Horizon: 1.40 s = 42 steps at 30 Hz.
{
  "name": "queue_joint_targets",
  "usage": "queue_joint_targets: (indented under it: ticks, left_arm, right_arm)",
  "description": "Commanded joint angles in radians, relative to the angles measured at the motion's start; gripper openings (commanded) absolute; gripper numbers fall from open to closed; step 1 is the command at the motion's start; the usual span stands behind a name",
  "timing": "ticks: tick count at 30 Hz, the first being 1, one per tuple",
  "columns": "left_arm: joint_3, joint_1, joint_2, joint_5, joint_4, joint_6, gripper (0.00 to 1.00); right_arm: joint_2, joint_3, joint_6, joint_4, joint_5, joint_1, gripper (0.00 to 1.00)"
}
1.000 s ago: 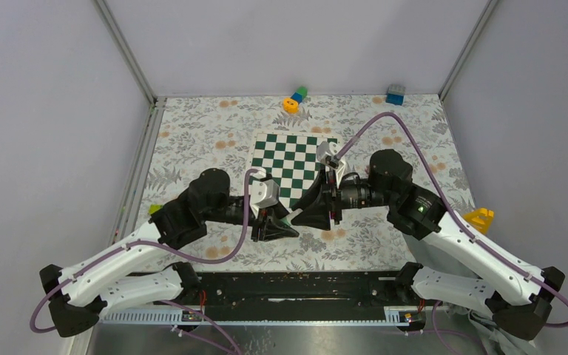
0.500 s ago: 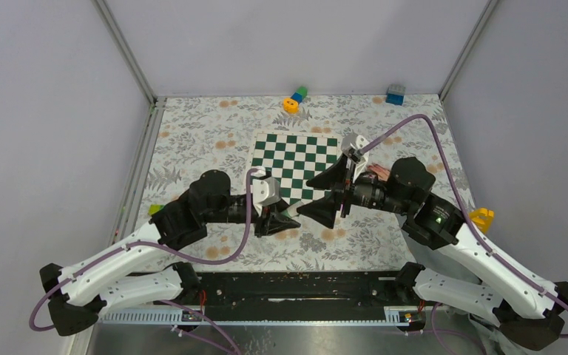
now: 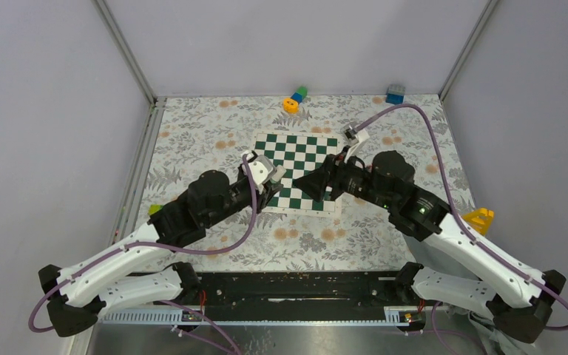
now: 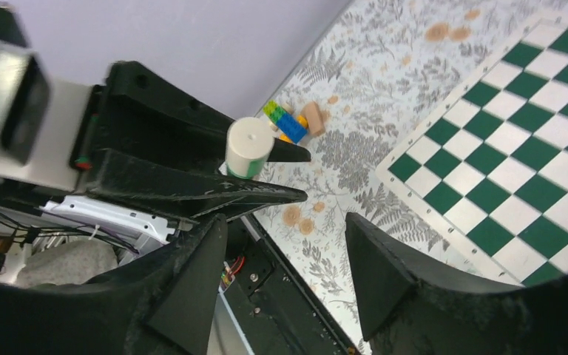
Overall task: Paint the nails
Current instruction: Unscrew the nail polish bottle.
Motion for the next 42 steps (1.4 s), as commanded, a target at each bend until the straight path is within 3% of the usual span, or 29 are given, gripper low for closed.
queue_joint_targets:
  ticks: [1, 9, 22, 42]
  left_arm:
    - [0.006, -0.006, 0.009, -0.102, 0.030, 0.021, 0.00]
    - [0.010, -0.014, 0.023, -0.117, 0.023, 0.024, 0.00]
    - [0.015, -0.024, 0.031, -0.139, 0.013, 0.029, 0.00]
    - [0.014, -0.032, 0.042, -0.137, 0.012, 0.037, 0.00]
  right_arm:
    - [0.075, 0.051, 0.116, 0.030, -0.037, -0.010, 0.65]
    - [0.133, 0.060, 0.213, 0.167, -0.091, -0.011, 0.65]
    - [0.221, 0.142, 0.243, 0.090, -0.066, -0.011, 0.53]
    - [0.264, 0.159, 0.259, 0.119, -0.095, -0.010, 0.49]
